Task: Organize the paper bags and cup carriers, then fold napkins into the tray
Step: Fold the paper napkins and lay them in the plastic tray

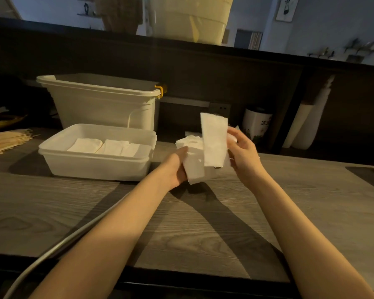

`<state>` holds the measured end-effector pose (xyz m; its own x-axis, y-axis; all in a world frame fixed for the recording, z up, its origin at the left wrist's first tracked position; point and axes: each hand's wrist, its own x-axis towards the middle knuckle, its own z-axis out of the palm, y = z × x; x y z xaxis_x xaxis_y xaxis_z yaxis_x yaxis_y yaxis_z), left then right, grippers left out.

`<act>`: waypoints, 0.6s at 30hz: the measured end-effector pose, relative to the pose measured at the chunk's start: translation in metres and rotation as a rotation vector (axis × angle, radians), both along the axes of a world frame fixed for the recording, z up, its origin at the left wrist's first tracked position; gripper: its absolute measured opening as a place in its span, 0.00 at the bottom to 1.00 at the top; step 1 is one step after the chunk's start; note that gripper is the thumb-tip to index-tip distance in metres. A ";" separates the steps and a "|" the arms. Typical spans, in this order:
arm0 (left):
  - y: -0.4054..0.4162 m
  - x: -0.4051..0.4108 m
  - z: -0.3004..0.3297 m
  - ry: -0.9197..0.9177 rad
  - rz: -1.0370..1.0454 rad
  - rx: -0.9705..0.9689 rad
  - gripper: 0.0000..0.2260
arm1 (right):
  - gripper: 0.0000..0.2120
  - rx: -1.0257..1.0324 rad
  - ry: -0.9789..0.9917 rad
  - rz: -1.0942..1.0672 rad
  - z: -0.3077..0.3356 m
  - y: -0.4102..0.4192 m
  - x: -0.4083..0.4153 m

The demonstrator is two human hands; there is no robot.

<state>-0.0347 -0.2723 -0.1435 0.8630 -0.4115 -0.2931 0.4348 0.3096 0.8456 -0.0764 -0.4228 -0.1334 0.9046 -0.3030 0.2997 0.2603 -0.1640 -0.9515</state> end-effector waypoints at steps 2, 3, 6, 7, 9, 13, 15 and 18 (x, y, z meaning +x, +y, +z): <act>-0.003 0.001 -0.001 -0.048 -0.066 0.025 0.14 | 0.14 -0.149 0.065 -0.020 -0.006 0.007 0.000; -0.005 0.001 -0.001 -0.079 -0.094 0.031 0.17 | 0.14 -0.205 0.086 -0.044 -0.009 0.009 0.000; -0.007 0.002 -0.002 -0.085 -0.132 0.011 0.23 | 0.15 -0.281 0.117 -0.096 -0.013 0.012 0.002; -0.007 0.001 -0.001 -0.068 -0.140 0.007 0.26 | 0.15 -0.282 0.127 -0.104 -0.014 0.012 0.002; -0.006 -0.001 0.002 -0.090 -0.166 0.033 0.26 | 0.15 -0.283 0.135 -0.118 -0.014 0.013 0.003; -0.007 -0.002 -0.001 -0.230 -0.092 0.237 0.18 | 0.15 -0.311 0.123 -0.109 -0.015 0.014 0.003; -0.008 0.000 -0.003 -0.256 -0.030 0.311 0.17 | 0.14 -0.335 0.114 -0.110 -0.015 0.013 0.005; -0.007 0.002 -0.002 -0.289 0.060 0.373 0.14 | 0.10 -0.321 0.075 -0.132 -0.014 0.008 0.008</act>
